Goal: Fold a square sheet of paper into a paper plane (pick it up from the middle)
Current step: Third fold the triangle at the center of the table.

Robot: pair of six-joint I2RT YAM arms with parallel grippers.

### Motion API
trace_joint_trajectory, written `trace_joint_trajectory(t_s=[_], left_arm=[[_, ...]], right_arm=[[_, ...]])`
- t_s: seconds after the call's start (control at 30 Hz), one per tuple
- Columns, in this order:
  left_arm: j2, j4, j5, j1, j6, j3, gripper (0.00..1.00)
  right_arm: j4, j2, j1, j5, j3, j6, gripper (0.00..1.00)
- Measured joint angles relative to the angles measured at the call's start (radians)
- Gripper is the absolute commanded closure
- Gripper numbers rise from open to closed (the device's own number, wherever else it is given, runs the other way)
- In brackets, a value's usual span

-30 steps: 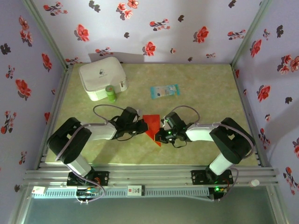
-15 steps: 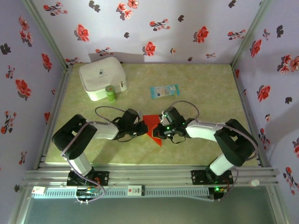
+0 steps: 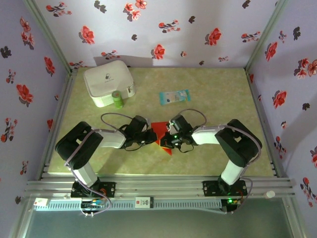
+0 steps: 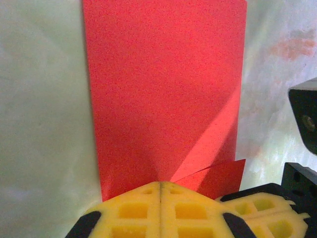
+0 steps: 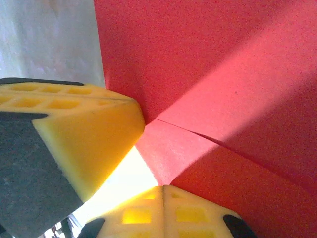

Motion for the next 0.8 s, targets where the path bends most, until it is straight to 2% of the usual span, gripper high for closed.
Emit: trace_joint_trajectory(t_s=[0.17, 0.37, 0.6, 0.8], left_arm=[[0.0, 0.0, 0.0, 0.0, 0.0, 0.0, 1.0], [0.0, 0.0, 0.0, 0.0, 0.0, 0.0, 1.0], [0.002, 0.001, 0.0, 0.0, 0.0, 0.0, 1.0], [0.002, 0.001, 0.0, 0.0, 0.0, 0.0, 1.0]], right_arm=[[-0.014, -0.089, 0.0, 0.011, -0.083, 0.0, 0.97], [-0.045, -0.135, 0.0, 0.01, -0.084, 0.0, 0.95], [-0.006, -0.032, 0.0, -0.003, 0.024, 0.001, 0.92], [0.038, 0.011, 0.0, -0.01, -0.007, 0.008, 0.91]])
